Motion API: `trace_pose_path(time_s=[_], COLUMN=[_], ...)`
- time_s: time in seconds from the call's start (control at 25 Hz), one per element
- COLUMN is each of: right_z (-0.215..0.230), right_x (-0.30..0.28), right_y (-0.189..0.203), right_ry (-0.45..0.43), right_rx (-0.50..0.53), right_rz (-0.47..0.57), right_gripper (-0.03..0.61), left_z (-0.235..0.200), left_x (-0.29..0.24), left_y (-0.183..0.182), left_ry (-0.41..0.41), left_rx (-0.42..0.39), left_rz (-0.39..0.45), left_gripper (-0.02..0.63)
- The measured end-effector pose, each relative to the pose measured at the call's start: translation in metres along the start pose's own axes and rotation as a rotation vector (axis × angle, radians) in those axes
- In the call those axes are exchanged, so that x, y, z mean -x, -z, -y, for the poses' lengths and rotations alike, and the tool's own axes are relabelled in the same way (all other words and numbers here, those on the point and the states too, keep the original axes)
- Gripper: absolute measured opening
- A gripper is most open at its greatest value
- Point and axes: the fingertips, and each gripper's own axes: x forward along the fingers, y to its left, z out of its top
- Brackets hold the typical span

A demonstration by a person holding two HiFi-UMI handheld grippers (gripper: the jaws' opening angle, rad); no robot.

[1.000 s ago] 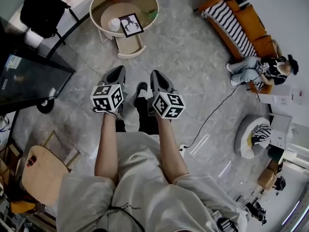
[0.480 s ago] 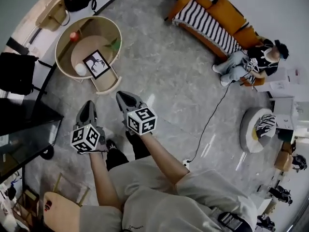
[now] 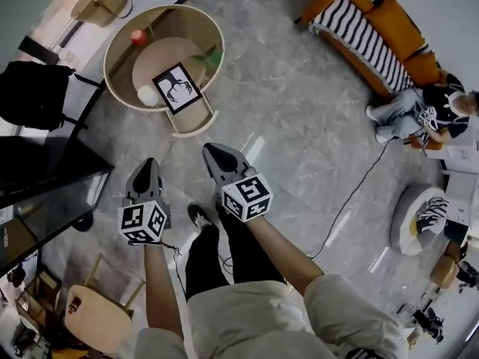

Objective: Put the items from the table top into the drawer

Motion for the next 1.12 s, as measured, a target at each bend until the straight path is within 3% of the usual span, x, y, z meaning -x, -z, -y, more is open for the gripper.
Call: trace_pose_path(time_s=[0.12,0.36,0.52,0.64,0.8,1.12], right_z=[0.014,0.05,0.077,0.088,0.103,0.151], right_x=[-0.022,-0.079,-0.121,-0.152,-0.181,-0.239], right_y=[0.044,0.12,0.135,0.138,0.151,0.193], right_ry=[0.005,0.01,0.029,-0.007,-0.037,-0.023], right_rx=[-0.005,0.049,0.082,0.126,0.21,0.275], right_rz=[-0.017,-0.002,0.073,0.129,0.174,0.238], right_gripper=[0.035,0.035,0.035,0.035,0.035,0.035], left_z=[-0.016,-0.054,-0.077,-0.093,-0.114,-0.161], left_x=[-0.024,-0.082,-0.123,-0.151,-0.185,-0.243], left_y=[0.031,0.102,0.135,0.15,0.169,0.197], left_ry=[0.008,-0.009,-0.02,-0.04,-0.06,-0.085], left_rx=[-0.012,-0.027,-0.005,0.006,-0.015,-0.065], left_rz=[-0.03,-0.009,0.026,0.069,0.101,0.153], left_gripper=[0.023,0.023,0.023,0.023,0.023,0.023])
